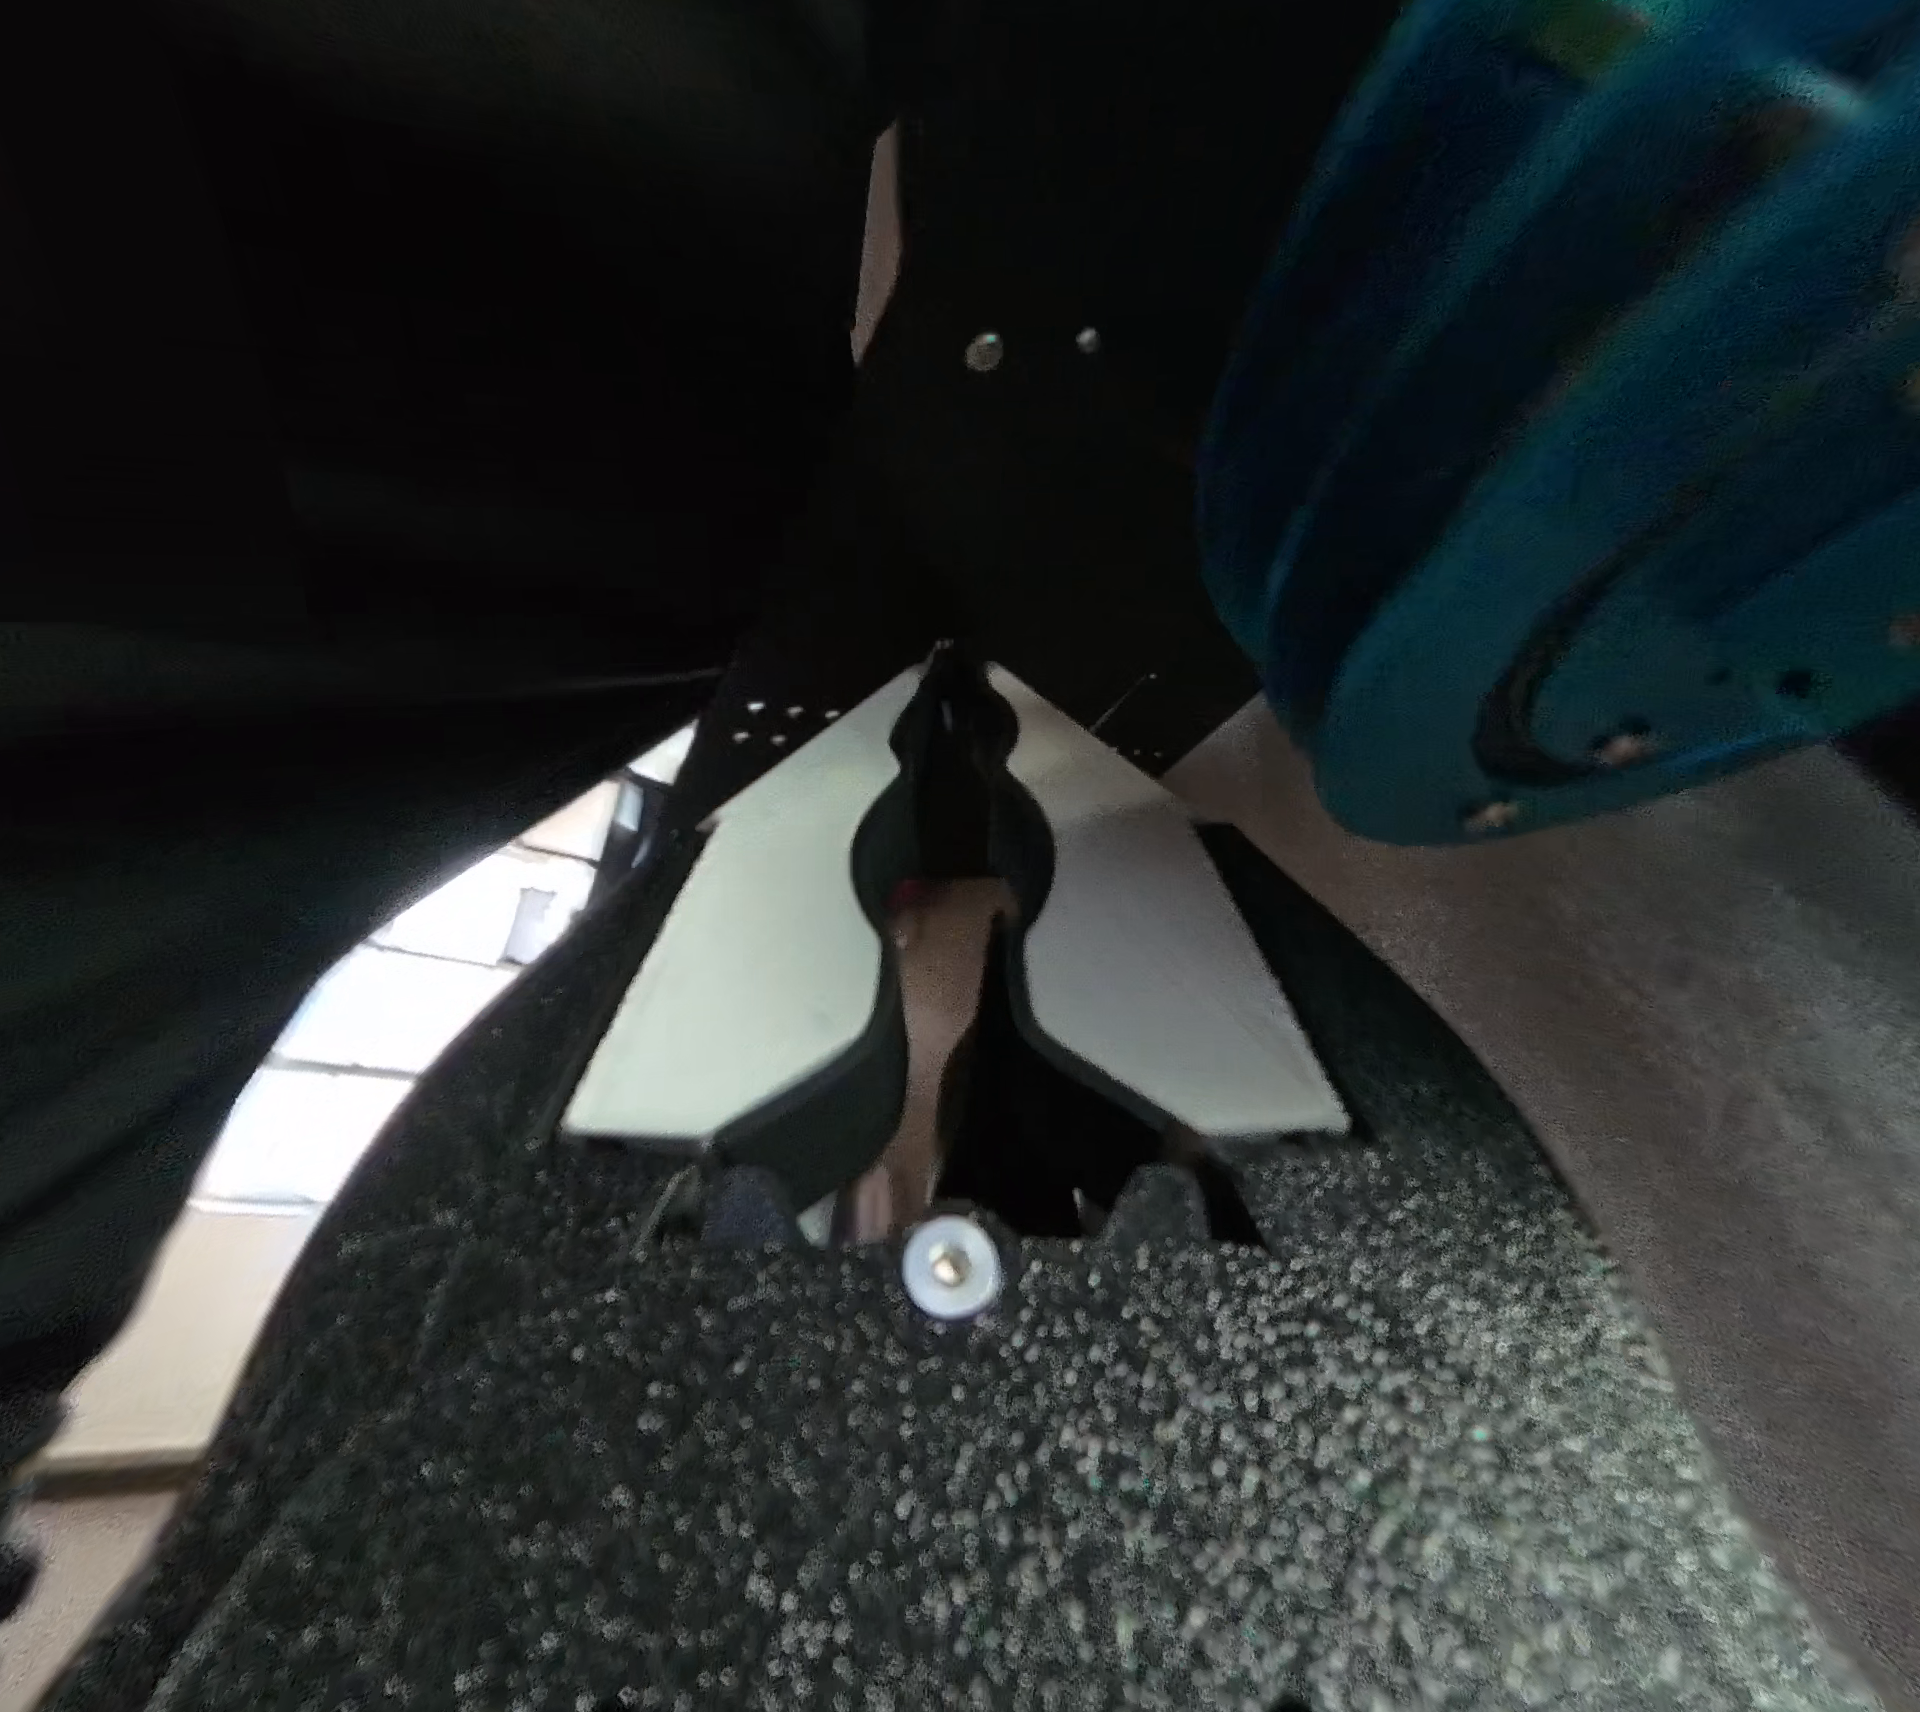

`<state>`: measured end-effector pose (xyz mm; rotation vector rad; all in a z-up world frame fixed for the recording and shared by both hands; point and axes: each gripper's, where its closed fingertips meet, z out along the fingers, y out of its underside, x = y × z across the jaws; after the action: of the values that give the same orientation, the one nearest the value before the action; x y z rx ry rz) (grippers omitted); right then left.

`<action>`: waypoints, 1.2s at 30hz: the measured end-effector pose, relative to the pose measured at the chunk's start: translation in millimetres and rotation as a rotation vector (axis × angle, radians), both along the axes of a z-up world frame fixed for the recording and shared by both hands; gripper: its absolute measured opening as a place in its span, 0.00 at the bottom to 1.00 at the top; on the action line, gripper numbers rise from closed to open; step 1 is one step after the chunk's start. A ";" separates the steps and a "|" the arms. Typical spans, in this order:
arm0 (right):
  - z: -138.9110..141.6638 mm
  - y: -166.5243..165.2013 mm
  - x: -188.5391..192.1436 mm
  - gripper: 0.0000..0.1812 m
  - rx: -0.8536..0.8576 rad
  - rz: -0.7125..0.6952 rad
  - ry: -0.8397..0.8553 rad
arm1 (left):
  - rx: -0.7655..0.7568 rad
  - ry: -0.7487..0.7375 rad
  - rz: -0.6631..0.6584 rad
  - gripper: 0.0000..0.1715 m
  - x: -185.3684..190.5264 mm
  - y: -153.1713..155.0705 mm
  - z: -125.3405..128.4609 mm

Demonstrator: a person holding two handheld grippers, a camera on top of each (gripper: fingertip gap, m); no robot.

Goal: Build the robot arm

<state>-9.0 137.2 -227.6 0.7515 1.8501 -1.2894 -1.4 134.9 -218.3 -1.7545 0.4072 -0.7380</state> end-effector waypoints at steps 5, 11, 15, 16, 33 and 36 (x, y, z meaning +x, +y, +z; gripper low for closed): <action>1.8 1.5 -2.3 0.03 -0.092 -0.079 -0.268 | -0.002 -0.001 -0.004 0.00 0.7 0.8 -0.2; 2.2 1.3 -4.7 0.02 -0.075 -0.135 -0.365 | 0.000 0.009 -0.003 0.00 0.9 1.6 -0.3; 2.9 6.7 -6.8 0.11 -0.033 -0.178 -0.296 | -0.003 0.004 -0.004 0.00 1.0 2.4 -0.4; 5.1 10.8 -6.9 0.13 -0.029 -0.192 -0.273 | -0.004 0.004 -0.005 0.00 1.1 2.6 -0.4; -3.8 19.4 1.4 0.15 0.390 0.019 0.834 | -0.006 -0.010 -0.004 0.00 1.5 5.0 -0.4; -20.7 17.9 10.7 0.20 0.404 0.055 0.671 | -0.005 -0.012 -0.004 0.00 1.6 5.3 -0.3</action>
<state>1.7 155.1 -248.3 0.4846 2.7055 -1.2335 0.2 140.3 -218.6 -1.7535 0.4010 -0.7521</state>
